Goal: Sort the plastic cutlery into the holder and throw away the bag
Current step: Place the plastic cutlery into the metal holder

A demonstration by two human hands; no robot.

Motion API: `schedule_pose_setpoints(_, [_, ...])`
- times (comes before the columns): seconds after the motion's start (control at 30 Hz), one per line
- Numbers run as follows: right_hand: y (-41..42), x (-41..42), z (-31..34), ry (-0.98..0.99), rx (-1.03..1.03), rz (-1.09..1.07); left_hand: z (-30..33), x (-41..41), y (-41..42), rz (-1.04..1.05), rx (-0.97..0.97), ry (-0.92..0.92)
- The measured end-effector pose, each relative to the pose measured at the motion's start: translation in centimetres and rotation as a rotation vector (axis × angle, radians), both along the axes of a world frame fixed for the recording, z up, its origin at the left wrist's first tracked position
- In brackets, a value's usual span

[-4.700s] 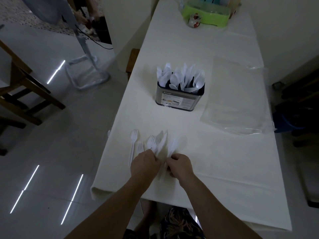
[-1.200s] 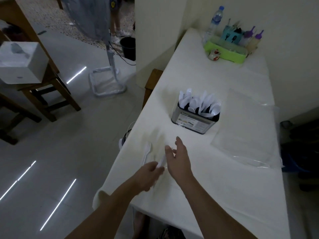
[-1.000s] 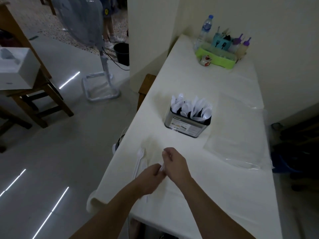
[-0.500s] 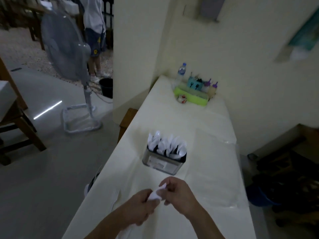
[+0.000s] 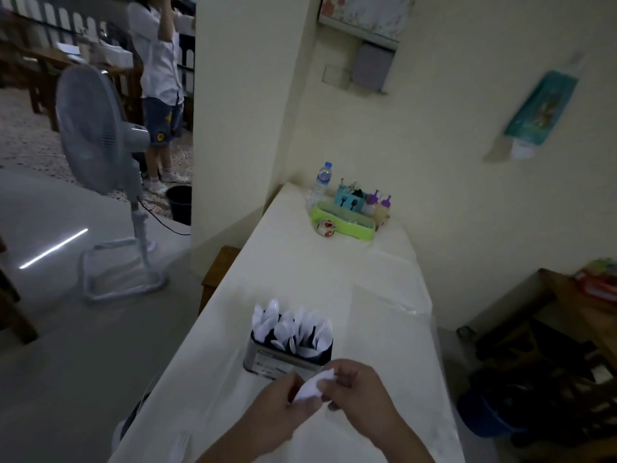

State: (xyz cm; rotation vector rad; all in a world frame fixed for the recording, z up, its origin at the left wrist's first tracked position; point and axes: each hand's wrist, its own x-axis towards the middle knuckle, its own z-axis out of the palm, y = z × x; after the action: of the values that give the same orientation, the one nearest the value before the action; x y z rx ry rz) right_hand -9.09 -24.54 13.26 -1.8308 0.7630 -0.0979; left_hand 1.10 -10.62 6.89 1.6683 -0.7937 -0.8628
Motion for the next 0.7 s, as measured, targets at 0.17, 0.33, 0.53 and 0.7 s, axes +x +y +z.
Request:
schedule_pose_setpoints(0.17, [-2.8, 1.0, 2.0, -0.151, -0.215, -0.131, -1.0, 1.0, -0.3, 0.281, 0.008, -0.232])
schedule_pose_setpoints(0.33, [-5.0, 2.5, 3.7, -0.150, -0.542, -0.221, -2.5, 1.6, -0.4, 0.295, 0.067, -0.381])
schedule_pose_setpoints(0.53, [-5.0, 4.6, 4.1, -0.104, -0.732, -0.180, -2.9, 1.9, -1.2, 0.136, 0.106, -0.554])
schedule_pose_setpoints(0.7, [-4.9, 5.8, 2.6, -0.031, -0.794, -0.088, -3.1, 2.3, -1.9, 0.100, 0.101, -0.650])
